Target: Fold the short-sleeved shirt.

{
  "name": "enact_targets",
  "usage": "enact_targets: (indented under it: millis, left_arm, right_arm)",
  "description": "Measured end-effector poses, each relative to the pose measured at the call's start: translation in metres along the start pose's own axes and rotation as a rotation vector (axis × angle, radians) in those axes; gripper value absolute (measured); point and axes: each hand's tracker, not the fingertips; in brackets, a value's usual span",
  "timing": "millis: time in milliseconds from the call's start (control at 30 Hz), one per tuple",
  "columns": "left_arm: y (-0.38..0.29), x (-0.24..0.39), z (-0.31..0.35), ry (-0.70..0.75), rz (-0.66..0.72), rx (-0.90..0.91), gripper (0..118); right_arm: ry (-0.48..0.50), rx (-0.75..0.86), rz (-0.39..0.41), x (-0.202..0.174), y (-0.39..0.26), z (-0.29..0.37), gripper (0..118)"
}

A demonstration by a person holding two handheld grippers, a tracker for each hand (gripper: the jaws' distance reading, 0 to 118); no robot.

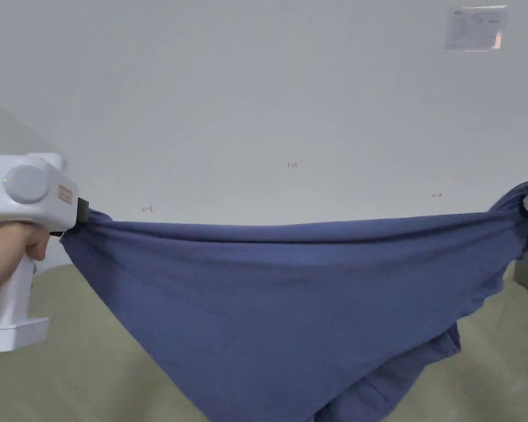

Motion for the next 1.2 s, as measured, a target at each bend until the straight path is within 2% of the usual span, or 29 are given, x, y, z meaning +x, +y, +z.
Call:
enact_targets:
  millis: [333, 733, 1000, 1133, 1200]
  left_arm:
    - [0.053, 0.030, -0.036, 0.033, -0.028, 0.053, 0]
    - [0.088, 0.060, -0.153, 0.118, -0.081, 0.074, 0]
    - [0.072, 0.073, -0.241, 0.136, -0.061, 0.030, 0]
    - [0.046, 0.078, -0.276, 0.140, -0.076, -0.024, 0]
    - [0.030, 0.082, -0.287, 0.142, -0.094, -0.054, 0]
  right_arm:
    - [-0.059, 0.019, -0.005, -0.006, 0.044, -0.057, 10]
    - [-0.103, 0.020, 0.040, -0.024, 0.071, -0.179, 10]
    - [-0.117, -0.021, 0.043, -0.032, 0.050, -0.271, 10]
    - [-0.125, -0.064, 0.095, -0.033, 0.025, -0.303, 10]
    - [-0.123, -0.080, 0.075, -0.030, 0.009, -0.312, 10]
